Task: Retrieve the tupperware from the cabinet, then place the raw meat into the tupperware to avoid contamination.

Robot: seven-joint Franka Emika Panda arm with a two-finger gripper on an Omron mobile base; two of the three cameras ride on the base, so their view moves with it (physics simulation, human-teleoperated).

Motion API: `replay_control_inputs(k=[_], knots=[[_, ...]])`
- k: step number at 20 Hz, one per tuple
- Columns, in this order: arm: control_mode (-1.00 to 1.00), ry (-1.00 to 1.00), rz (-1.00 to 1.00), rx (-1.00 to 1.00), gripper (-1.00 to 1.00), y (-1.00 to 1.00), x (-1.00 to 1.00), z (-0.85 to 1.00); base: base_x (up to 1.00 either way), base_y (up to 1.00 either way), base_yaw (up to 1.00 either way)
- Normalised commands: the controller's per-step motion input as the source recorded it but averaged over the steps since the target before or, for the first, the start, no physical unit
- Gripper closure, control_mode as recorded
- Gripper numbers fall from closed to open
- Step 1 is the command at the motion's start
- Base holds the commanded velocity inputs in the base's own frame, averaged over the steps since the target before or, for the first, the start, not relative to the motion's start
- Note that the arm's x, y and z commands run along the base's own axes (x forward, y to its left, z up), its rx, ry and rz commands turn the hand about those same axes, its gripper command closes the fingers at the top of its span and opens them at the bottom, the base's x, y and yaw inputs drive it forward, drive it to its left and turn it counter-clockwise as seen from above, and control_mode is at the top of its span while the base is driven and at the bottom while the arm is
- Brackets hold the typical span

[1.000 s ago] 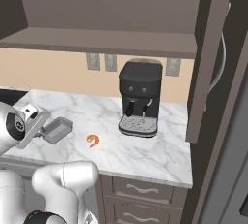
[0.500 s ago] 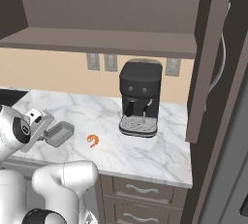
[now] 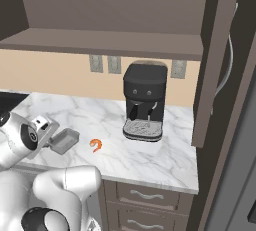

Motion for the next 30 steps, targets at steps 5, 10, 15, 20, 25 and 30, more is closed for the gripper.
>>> replay_control_inputs(k=[5,10,15,20,25,30], knots=[[-1.00,0.00,0.00,0.00,1.00,0.00,0.15,-0.15,0.00,0.00,0.00],[-1.00,0.01,0.00,0.00,1.00,0.02,0.18,-0.13,0.00,0.00,0.00],[-1.00,0.04,0.00,0.00,1.00,0.01,0.21,-0.09,0.00,0.00,0.00],[-1.00,0.03,-0.01,0.00,1.00,0.03,0.22,-0.07,0.00,0.00,0.00],[-1.00,0.02,-0.01,0.00,1.00,0.05,0.23,-0.11,0.00,0.00,0.00],[-1.00,0.02,-0.01,0.00,1.00,0.07,0.22,-0.14,0.00,0.00,0.00]])
